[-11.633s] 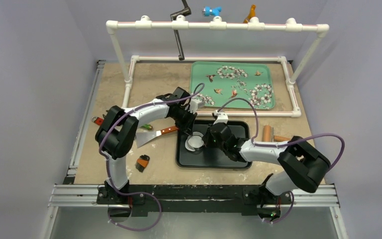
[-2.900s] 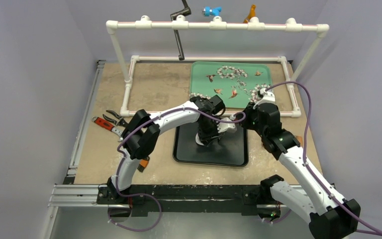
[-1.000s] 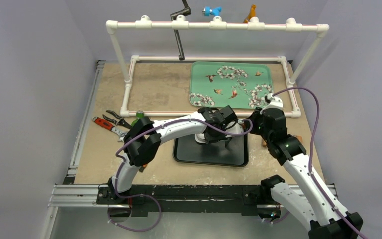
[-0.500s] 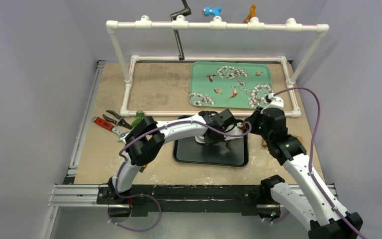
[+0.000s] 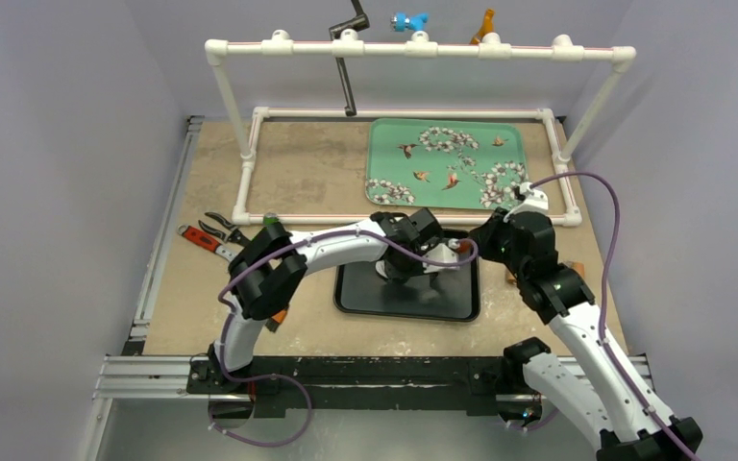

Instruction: Roll out the dumpling wrappers from the dough

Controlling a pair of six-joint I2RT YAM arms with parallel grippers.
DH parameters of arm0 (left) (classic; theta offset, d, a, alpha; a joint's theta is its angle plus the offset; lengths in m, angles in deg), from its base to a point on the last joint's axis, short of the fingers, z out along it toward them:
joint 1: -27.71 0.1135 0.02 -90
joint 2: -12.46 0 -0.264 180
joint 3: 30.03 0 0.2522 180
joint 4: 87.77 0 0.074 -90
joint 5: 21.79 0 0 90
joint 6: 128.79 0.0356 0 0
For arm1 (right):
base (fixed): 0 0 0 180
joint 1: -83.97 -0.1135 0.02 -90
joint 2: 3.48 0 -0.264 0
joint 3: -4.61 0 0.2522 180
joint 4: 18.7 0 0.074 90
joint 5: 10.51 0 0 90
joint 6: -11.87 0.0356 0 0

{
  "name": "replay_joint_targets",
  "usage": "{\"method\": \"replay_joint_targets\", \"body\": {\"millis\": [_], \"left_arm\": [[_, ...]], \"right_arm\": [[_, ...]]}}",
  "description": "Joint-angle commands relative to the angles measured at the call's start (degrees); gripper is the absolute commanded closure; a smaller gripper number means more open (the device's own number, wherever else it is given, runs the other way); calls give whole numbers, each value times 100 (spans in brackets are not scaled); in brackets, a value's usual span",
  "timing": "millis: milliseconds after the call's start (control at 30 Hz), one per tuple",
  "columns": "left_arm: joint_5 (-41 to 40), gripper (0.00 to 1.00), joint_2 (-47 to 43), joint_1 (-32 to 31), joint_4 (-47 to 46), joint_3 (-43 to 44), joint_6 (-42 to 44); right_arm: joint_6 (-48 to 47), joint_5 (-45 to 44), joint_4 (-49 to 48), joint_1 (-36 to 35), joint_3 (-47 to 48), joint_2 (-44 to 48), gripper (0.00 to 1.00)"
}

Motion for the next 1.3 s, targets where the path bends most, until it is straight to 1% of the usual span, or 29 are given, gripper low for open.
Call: {"method": "replay_joint_targets", "body": {"millis": [0, 100, 233, 367, 533, 633, 767, 933, 1000, 1100, 1133, 1233, 1267], "left_arm": [[1214, 100, -650, 497, 208, -489, 501], [1669, 100, -823, 668, 268, -734, 876], [1681, 100, -875, 673, 223, -923, 1102], [1657, 100, -809, 673, 197, -934, 1038], [1632, 100, -682, 673, 234, -720, 849], [1716, 100, -631, 665, 238, -683, 832], [1842, 100, -538, 664, 237, -650, 811], [1944, 100, -536, 671, 264, -703, 862], [1955, 100, -584, 693, 264, -750, 906], [1959, 100, -620, 725, 300, -761, 965], [1934, 100, -641, 734, 309, -773, 992], [1896, 100, -734, 735, 296, -907, 1150], [1888, 100, -768, 733, 318, -971, 1223]], "right_arm": [[315, 22, -353, 13, -149, 447, 100], [492, 442, -698, 63, -337, 540, 100], [835, 1271, -1475, 70, -623, 446, 100], [1072, 1337, -1671, 72, -770, 342, 100], [1325, 1664, -2329, 71, -1118, 59, 100], [1338, 1655, -2558, 75, -1239, -80, 100], [1410, 1563, -2802, 70, -1360, -222, 100], [1008, 866, -2357, 56, -1274, -139, 100], [779, 872, -2406, 48, -1253, -191, 100], [564, 1005, -2385, 4, -1103, -550, 100], [473, 837, -2215, -62, -985, -658, 100], [112, -219, -1654, -167, -625, -789, 100], [7, -405, -1543, -179, -540, -790, 100]]}}
